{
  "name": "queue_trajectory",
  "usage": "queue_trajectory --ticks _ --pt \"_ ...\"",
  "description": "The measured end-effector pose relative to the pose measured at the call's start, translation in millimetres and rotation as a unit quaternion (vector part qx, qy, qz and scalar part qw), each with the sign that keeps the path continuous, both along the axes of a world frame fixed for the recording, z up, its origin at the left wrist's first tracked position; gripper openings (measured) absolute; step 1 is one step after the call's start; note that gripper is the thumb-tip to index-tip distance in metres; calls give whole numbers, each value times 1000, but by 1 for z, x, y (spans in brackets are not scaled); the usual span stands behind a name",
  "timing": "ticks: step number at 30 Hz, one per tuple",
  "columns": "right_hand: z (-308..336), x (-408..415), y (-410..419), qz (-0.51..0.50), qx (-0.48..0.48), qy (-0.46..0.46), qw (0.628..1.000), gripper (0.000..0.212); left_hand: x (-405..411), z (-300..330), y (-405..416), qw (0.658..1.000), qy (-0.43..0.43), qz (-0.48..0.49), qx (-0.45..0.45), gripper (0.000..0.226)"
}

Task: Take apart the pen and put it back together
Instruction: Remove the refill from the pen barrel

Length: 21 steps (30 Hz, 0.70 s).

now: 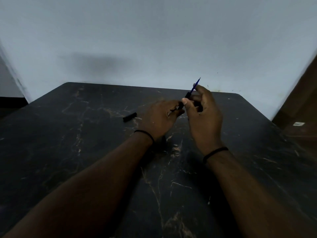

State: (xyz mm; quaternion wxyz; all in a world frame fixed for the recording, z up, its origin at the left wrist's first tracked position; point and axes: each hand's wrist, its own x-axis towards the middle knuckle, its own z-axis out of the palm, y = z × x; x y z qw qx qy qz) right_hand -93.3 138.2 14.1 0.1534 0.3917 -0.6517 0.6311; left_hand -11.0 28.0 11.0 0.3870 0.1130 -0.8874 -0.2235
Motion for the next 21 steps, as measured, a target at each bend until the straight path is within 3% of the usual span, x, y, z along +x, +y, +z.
queue_trajectory --ticks 1,5,9,11,15,18,21 --pt "0 0 0 4 2 -12 1000 39 0 0 2 1000 2 -10 -3 23" --pt "-2 1 0 -4 7 2 1000 12 -1 -2 6 999 8 -37 -1 20" --pt "-1 1 2 6 -25 -22 999 11 -1 -2 2 998 39 -41 -4 27" --pt "0 0 4 2 -31 -12 999 11 1 -3 -6 998 57 12 -7 31" --pt "-3 -1 2 13 -7 -16 1000 11 11 -3 -34 966 96 240 31 21" --pt "-7 -1 -2 21 26 -8 999 15 22 -3 -58 932 44 344 100 19" --pt "-10 0 -4 34 46 4 998 15 30 -2 -69 917 -39 384 97 24"
